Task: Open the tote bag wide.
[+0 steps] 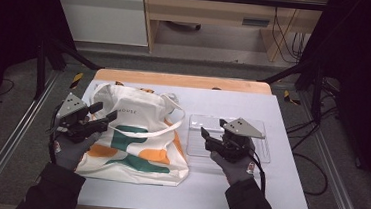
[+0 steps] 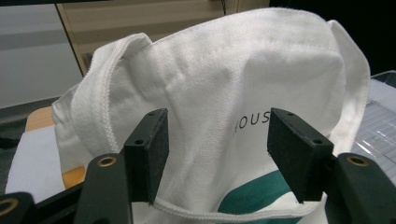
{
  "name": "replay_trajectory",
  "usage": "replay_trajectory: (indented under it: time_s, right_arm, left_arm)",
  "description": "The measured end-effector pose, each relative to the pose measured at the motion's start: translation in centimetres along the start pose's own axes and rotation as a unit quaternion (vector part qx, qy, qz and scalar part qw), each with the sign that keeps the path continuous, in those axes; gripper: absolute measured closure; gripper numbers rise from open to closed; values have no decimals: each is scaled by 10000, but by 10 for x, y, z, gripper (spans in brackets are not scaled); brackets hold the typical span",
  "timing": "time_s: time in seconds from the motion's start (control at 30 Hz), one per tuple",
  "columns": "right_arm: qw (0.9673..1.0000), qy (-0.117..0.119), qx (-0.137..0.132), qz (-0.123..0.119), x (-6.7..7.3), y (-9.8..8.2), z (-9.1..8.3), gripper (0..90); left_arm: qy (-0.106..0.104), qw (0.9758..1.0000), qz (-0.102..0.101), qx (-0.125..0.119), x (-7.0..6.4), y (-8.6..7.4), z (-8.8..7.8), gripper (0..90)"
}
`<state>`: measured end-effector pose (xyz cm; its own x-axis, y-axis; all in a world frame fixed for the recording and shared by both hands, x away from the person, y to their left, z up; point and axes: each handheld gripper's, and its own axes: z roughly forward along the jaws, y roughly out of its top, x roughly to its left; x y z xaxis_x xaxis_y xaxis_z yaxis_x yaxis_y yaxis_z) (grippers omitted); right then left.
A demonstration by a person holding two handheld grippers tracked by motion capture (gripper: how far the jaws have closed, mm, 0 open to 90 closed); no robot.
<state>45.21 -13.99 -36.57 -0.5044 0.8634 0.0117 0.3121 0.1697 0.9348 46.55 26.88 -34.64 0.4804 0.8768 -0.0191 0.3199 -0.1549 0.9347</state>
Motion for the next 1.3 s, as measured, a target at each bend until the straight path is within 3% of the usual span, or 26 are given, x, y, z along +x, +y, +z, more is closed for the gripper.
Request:
replay_trajectory:
  time_s: [0.3,0.73,0.97,1.3]
  right_arm:
    - [10000,29,16,8,1,0,2,332]
    - [9999,95,69,-25,6,1,8,338]
    - [9999,154,72,-29,10,3,10,342]
    - [9992,391,10,-65,25,10,17,392]
  left_arm:
    - [132,9998,35,164,2,-8,12,455]
    - [174,9986,-27,504,7,-24,23,706]
    - [52,9979,-84,640,5,-28,25,835]
    - [-24,9981,-102,614,3,-34,19,873]
